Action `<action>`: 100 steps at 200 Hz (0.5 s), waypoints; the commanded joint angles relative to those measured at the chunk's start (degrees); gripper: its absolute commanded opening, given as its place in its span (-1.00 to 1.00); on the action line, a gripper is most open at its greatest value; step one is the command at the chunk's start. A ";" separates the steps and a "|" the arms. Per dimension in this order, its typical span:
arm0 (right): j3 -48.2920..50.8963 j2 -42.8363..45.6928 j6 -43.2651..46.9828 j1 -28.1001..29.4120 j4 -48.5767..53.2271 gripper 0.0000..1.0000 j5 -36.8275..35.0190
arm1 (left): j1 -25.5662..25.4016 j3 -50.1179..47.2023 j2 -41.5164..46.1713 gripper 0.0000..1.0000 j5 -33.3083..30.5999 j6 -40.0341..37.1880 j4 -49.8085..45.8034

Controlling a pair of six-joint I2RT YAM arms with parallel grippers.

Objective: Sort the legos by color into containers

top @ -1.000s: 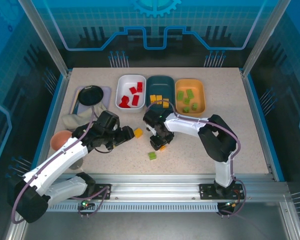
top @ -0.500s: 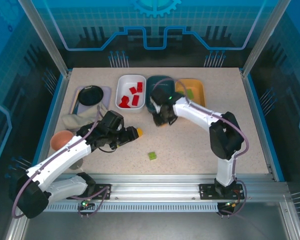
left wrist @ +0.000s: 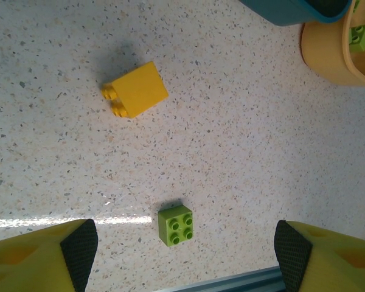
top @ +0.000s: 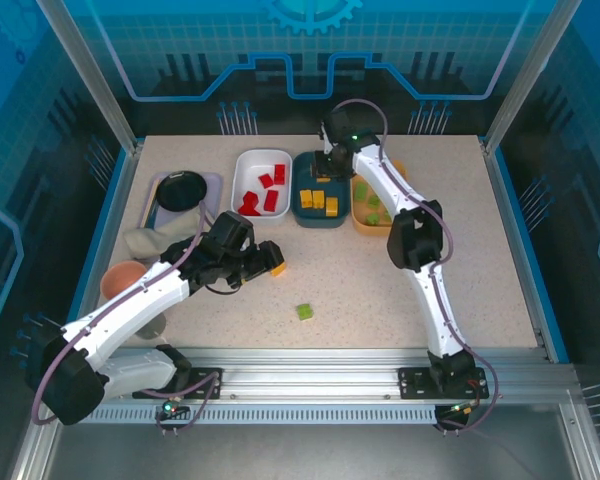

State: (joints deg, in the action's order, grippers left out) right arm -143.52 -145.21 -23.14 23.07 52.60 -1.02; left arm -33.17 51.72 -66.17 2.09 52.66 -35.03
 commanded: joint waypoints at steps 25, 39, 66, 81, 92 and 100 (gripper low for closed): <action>-5.23 -5.44 -2.46 -1.32 2.09 -0.39 1.02 | -0.34 0.62 2.08 0.61 -1.97 2.41 -1.08; -5.33 -6.17 -3.12 -1.27 1.39 -0.36 1.49 | -0.33 -0.02 3.01 0.61 -2.13 2.87 -1.51; -5.40 -6.66 -3.93 -0.86 1.17 -0.16 1.52 | -0.35 -0.98 4.39 0.60 -2.43 3.49 -1.92; -5.41 -6.57 -4.20 -0.69 1.56 0.00 1.29 | -0.36 -0.99 4.42 0.60 -2.39 3.61 -1.82; -5.39 -6.25 -4.22 -0.58 1.77 0.08 1.30 | -0.33 -0.97 4.22 0.61 -2.26 3.60 -1.76; -5.43 -5.84 -4.20 -0.59 1.88 0.12 1.22 | -0.36 -0.77 4.13 0.60 -2.24 3.57 -1.62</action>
State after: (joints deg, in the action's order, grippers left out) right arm -146.82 -151.13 -26.70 22.46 53.49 -0.80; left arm -33.17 51.55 -62.61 0.86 55.57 -35.70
